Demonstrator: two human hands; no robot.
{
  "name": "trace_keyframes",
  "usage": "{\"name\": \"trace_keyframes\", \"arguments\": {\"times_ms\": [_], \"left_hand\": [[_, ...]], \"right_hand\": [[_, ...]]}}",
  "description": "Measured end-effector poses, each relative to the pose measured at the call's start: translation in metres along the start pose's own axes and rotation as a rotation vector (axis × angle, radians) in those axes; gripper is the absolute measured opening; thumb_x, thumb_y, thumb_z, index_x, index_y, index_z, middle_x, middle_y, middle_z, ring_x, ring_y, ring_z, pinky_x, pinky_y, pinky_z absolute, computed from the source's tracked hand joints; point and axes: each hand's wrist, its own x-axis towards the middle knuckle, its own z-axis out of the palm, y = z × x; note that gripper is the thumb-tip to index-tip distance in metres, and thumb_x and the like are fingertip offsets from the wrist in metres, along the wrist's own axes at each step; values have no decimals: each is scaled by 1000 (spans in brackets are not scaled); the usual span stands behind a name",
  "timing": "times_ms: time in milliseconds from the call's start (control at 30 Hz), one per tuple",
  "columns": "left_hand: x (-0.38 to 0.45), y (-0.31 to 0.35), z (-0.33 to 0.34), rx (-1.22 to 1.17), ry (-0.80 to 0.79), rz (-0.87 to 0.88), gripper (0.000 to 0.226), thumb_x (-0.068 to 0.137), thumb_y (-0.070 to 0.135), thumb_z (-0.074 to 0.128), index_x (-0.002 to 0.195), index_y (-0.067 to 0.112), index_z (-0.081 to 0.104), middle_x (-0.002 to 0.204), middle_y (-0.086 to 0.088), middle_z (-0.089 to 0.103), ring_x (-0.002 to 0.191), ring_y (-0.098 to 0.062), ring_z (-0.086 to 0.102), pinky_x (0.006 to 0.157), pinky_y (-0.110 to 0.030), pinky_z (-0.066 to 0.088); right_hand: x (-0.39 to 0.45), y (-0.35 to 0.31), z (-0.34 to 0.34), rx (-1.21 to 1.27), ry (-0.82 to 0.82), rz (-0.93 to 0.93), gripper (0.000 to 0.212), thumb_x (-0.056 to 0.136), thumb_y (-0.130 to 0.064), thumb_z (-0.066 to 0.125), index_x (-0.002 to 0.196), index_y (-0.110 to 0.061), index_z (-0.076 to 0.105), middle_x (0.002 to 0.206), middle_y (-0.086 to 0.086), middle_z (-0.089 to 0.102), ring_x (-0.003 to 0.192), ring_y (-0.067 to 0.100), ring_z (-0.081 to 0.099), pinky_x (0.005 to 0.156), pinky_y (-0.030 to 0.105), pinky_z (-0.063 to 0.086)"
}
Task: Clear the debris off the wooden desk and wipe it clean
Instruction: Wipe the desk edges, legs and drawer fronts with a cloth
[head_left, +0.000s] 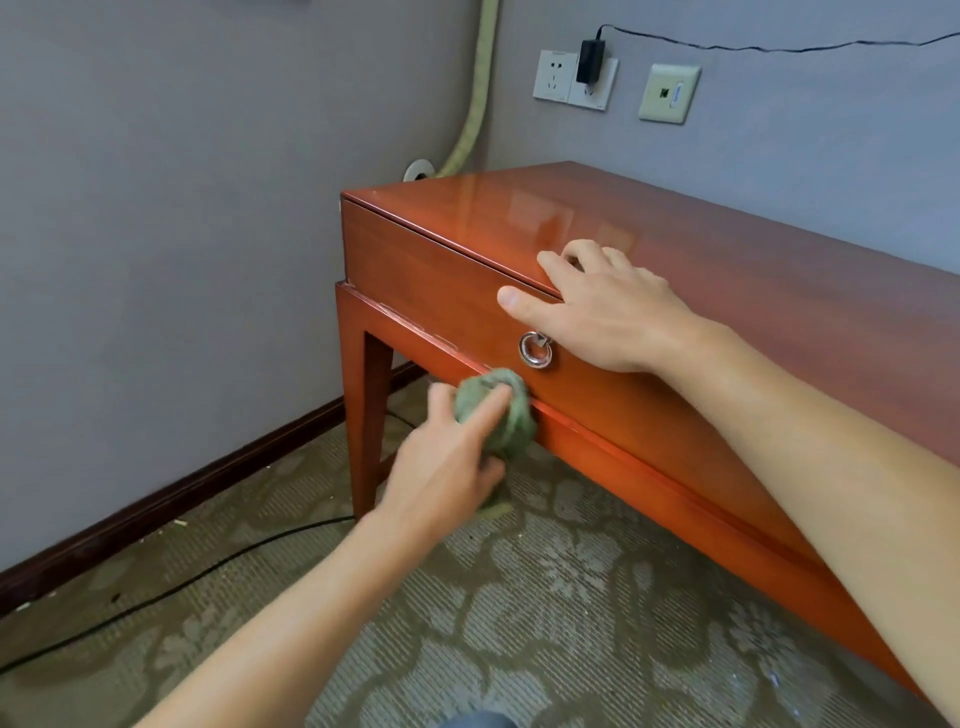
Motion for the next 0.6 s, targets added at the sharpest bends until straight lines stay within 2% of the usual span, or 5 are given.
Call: {"name": "trace_keyframes", "arguments": {"times_ms": [67, 133, 333, 533, 600], "left_hand": [[-9, 18, 5, 59, -81, 63, 78, 89, 30, 64, 158, 40, 27, 128, -4, 31, 71, -25, 47, 66, -35, 54], [-5, 19, 4, 139, -82, 33, 77, 93, 35, 60, 158, 43, 20, 130, -4, 31, 72, -24, 45, 63, -32, 47], [38, -41, -26, 154, -17, -251, 76, 94, 37, 61, 160, 43, 23, 128, -9, 36, 73, -29, 51, 69, -33, 48], [6, 4, -12, 88, -184, -30, 81, 92, 41, 62, 159, 45, 18, 136, -3, 32, 90, -35, 63, 76, -35, 53], [7, 8, -9, 122, -154, -33, 79, 93, 42, 59, 159, 48, 15, 137, -2, 33, 90, -34, 64, 74, -35, 52]], "right_hand": [[4, 2, -3, -9, -34, -11, 89, 94, -84, 15, 164, -30, 19, 172, 0, 16, 157, 28, 17, 120, 57, 25], [8, 5, -6, -17, -64, -18, 86, 96, -82, 16, 165, -32, 15, 173, -5, 14, 159, 24, 15, 120, 57, 25], [10, 10, -1, 12, -71, -22, 85, 96, -82, 20, 166, -34, 10, 174, -6, 9, 160, 24, 9, 123, 55, 20], [14, 10, 1, 0, -56, -28, 88, 95, -84, 22, 166, -32, 11, 174, -4, 10, 160, 26, 10, 123, 55, 21], [13, 9, 1, 1, -60, -24, 88, 95, -83, 22, 166, -33, 10, 174, -5, 10, 160, 25, 10, 124, 55, 20]]}}
